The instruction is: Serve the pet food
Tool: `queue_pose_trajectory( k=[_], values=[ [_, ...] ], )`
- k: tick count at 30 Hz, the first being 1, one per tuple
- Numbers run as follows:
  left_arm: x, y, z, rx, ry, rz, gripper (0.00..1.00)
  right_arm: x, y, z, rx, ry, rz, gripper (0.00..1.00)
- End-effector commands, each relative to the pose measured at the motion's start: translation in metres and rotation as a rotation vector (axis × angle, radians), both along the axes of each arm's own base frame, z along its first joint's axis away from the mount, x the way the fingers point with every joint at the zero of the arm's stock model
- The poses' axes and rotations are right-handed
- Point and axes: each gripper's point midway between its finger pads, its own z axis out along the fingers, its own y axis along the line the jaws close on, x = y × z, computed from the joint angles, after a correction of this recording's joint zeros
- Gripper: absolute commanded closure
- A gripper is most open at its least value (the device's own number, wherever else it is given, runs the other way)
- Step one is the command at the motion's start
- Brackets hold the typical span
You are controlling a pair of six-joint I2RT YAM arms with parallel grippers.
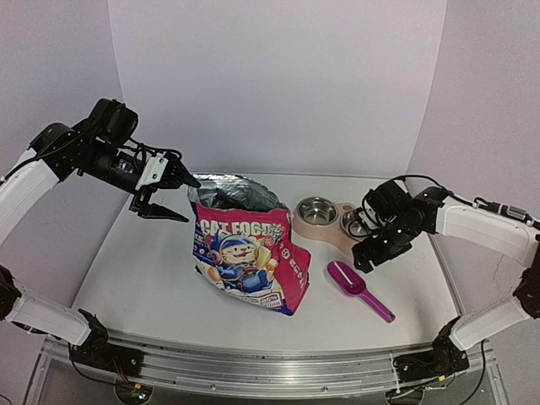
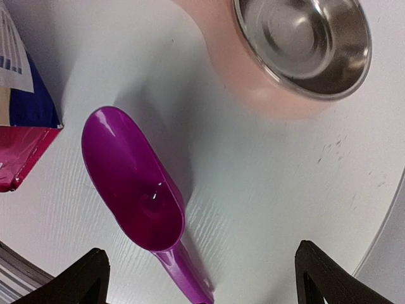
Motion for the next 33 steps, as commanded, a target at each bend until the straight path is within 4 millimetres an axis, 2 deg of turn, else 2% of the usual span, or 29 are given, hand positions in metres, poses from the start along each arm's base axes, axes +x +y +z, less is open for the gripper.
queue_pose_trajectory(
  k=[1,2,5,8,10,13,15,18,25,30,33],
  values=[
    [-0.002,-0.004,0.043,-0.13,-0.024,0.027,0.33,0.024,0.011,0.045,-0.061,-0.187,0.317,0.04],
    [-0.001,-0.005,0.046,-0.138,-0.022,0.036,0.31,0.019,0.011,0.039,-0.08,-0.17,0.388,0.04],
    [0.003,-0.005,0.052,-0.166,-0.005,0.079,0.28,-0.016,0.0,-0.001,-0.13,-0.034,0.573,0.04],
    [0.008,-0.004,0.058,-0.207,0.022,0.147,0.27,-0.049,-0.025,-0.037,-0.201,0.128,0.615,0.06],
    [0.009,-0.003,0.063,-0.237,0.027,0.176,0.26,-0.062,-0.037,-0.053,-0.235,0.189,0.619,0.07],
    [0.013,-0.003,0.068,-0.269,0.02,0.199,0.26,-0.063,-0.034,-0.062,-0.211,0.18,0.625,0.1],
    [0.014,-0.004,0.069,-0.273,0.019,0.2,0.26,-0.057,-0.025,-0.062,-0.18,0.146,0.626,0.14],
    [0.014,-0.003,0.067,-0.264,0.008,0.194,0.26,-0.052,-0.025,-0.069,-0.199,0.154,0.619,0.19],
    [0.02,-0.002,0.072,-0.265,-0.031,0.214,0.26,-0.066,-0.023,-0.089,-0.178,0.235,0.694,0.24],
    [0.02,-0.002,0.068,-0.255,-0.025,0.212,0.26,-0.065,-0.023,-0.101,-0.184,0.227,0.707,0.33],
    [0.021,-0.003,0.068,-0.256,-0.029,0.21,0.26,-0.067,-0.023,-0.112,-0.182,0.241,0.715,0.35]
  ],
)
